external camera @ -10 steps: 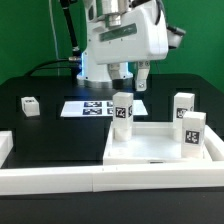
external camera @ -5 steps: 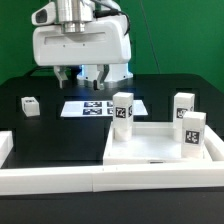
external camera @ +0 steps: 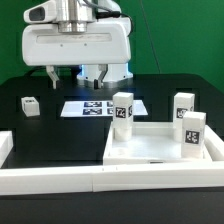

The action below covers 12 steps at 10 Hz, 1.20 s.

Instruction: Assemble square table

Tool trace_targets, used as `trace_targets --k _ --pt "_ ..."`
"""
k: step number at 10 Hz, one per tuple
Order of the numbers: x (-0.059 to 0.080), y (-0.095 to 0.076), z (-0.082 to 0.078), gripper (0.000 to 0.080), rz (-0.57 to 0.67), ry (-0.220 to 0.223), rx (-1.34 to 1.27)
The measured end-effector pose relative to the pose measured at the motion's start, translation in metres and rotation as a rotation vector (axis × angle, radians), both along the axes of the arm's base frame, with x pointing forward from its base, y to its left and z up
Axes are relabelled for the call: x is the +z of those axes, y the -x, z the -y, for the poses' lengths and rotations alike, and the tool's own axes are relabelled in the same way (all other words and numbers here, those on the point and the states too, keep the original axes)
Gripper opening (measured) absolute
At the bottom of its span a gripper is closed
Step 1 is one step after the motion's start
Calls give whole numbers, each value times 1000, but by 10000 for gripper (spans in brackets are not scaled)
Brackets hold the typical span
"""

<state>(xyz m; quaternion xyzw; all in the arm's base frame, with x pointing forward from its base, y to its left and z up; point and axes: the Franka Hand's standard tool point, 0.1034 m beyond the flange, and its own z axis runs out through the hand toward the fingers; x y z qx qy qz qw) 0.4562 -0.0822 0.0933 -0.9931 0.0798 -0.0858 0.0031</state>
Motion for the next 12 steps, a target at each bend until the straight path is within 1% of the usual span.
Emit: trace_targets --k 1,2,3,4,5,6,7,10,11,12 --pt "-3 17 19 649 -12 32 169" --pt "-7 32 31 649 -30 37 205" --pt "-8 45 43 649 -49 53 343" --pt "-8 57 57 649 -68 52 428" --pt "-8 65 69 649 -84 60 480" --pt "-7 67 78 649 -99 73 565" --pt "-7 67 77 649 -103 81 606" --pt "-12 69 77 649 -122 78 592" --pt "-19 66 76 649 -150 71 535" --pt "-30 70 71 649 -249 33 486"
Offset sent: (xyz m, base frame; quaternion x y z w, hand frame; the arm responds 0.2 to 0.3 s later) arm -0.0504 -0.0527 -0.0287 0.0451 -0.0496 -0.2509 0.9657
